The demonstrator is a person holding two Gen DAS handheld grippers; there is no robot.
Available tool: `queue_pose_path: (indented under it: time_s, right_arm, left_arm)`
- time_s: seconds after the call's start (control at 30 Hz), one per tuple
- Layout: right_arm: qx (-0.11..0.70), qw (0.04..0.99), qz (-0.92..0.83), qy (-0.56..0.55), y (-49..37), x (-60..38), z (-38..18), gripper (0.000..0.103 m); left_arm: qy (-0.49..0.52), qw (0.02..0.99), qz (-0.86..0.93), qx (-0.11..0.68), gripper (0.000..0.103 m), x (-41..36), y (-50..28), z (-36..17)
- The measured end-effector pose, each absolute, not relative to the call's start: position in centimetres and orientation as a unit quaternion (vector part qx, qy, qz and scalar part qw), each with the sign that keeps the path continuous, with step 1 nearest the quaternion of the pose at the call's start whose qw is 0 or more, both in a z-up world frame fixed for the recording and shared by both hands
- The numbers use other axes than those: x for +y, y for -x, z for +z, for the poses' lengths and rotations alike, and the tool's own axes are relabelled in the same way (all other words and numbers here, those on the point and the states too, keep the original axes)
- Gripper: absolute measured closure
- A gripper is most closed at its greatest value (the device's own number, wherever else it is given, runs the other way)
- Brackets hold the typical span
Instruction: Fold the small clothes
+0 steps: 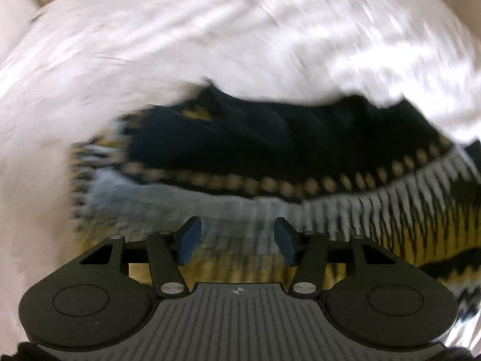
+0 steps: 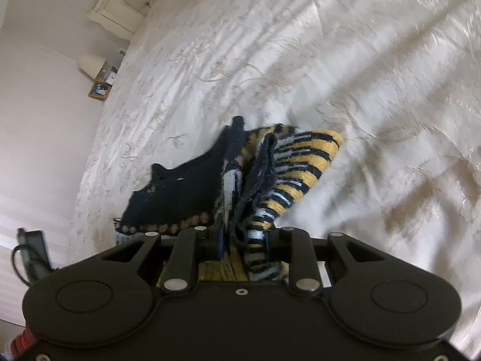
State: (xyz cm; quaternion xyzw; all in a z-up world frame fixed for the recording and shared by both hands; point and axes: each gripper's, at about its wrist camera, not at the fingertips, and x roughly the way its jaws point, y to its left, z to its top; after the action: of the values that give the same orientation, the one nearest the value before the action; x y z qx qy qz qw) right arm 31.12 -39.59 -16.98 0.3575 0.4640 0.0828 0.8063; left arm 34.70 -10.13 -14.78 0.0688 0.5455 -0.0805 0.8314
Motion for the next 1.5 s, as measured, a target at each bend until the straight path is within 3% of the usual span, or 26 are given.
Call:
queue_pose_path:
  time_s: [0.2,0.43,0.77,0.87,1.0,1.07,1.13,1.4,1.5]
  right_arm:
    - [0.447,0.811,0.106,-0.362,-32.3,-35.9,-12.7,0.070]
    - [0.441,0.797,0.157,-0.380,-36.0,-27.6,-9.7,0.070]
    - [0.486,0.778,0.172,-0.358,-40.4,-12.5,-14.9,0.079]
    - [0.501,0.766,0.201,-0.350,-40.9,-9.6,-16.0,0.074]
    - [0.461,0.788,0.237,-0.331,-40.2,-10.1,-13.1,0.071]
    - [0.450,0.808,0.226,-0.307,-39.6,-11.6,-11.9,0.056]
    - [0.447,0.828,0.203,-0.270,-38.7,-13.7,-11.2,0.051]
    - [0.478,0.854,0.136,-0.153,-33.4,-18.9,-12.2,0.050]
    - [0.484,0.856,0.142,-0.118,-32.6,-18.3,-12.3,0.044]
  left_arm:
    - [-0.014,0.854,-0.035,0.519,0.050,-1.2,-32.5,-11.9]
    - [0.029,0.848,0.011,0.529,0.050,7.1,-29.7,-12.1]
    - [0.061,0.823,0.033,0.564,0.050,12.4,-26.5,-14.5]
    - [0.059,0.823,0.030,0.564,0.050,12.9,-26.4,-14.3]
    - [0.063,0.831,0.016,0.552,0.050,12.8,-26.8,-13.1]
    - [0.064,0.838,-0.002,0.541,0.050,12.3,-27.3,-12.2]
    - [0.077,0.842,-0.029,0.532,0.051,11.3,-28.2,-11.6]
    - [0.094,0.828,-0.157,0.529,0.050,5.1,-30.5,-13.4]
    - [0.077,0.819,-0.158,0.547,0.048,3.8,-29.7,-15.2]
